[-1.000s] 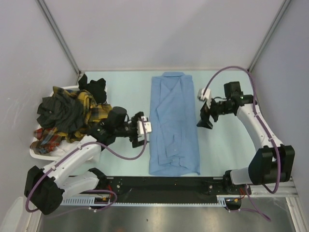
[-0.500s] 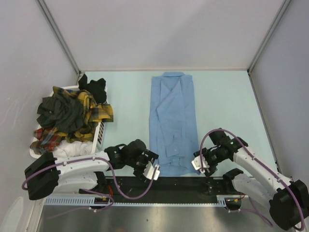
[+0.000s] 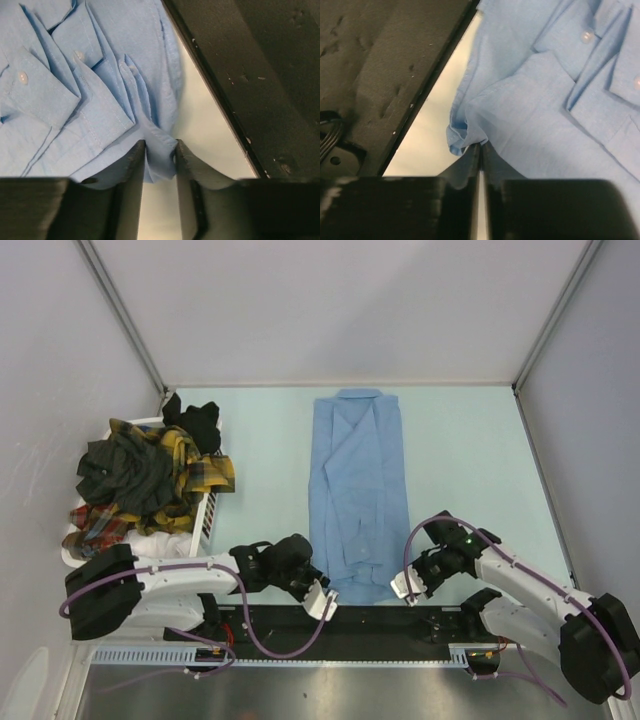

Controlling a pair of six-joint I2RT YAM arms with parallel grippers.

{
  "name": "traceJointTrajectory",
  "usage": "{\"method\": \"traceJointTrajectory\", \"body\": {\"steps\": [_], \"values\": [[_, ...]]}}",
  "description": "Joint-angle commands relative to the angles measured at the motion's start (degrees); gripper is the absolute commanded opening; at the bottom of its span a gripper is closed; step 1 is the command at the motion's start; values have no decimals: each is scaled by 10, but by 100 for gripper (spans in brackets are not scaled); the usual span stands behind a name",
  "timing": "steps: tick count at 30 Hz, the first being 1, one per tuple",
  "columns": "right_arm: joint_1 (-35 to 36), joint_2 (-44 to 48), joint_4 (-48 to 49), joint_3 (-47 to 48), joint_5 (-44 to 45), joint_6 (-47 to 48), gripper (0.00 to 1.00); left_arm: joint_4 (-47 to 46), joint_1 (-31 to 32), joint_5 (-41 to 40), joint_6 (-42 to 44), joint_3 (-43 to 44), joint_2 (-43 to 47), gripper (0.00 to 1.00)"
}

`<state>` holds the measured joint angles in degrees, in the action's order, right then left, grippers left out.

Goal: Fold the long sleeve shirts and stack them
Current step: Fold the shirt

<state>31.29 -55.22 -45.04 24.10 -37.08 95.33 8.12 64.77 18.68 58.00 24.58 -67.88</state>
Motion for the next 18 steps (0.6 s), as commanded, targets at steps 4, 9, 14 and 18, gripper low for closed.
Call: {"method": "traceJointTrajectory", "body": {"steps": [4,9,14,18], "values": [[11,50,33,9,-10,-60,0,23,12,32,-10,22,29,6],[11,80,26,27,-12,-117,0,28,11,33,-39,35,49,0],[-2,95,25,46,-16,-147,0,30,-3,31,-52,35,66,0],[-46,63,49,95,-47,-182,0,43,-60,71,-59,89,62,0]]}}
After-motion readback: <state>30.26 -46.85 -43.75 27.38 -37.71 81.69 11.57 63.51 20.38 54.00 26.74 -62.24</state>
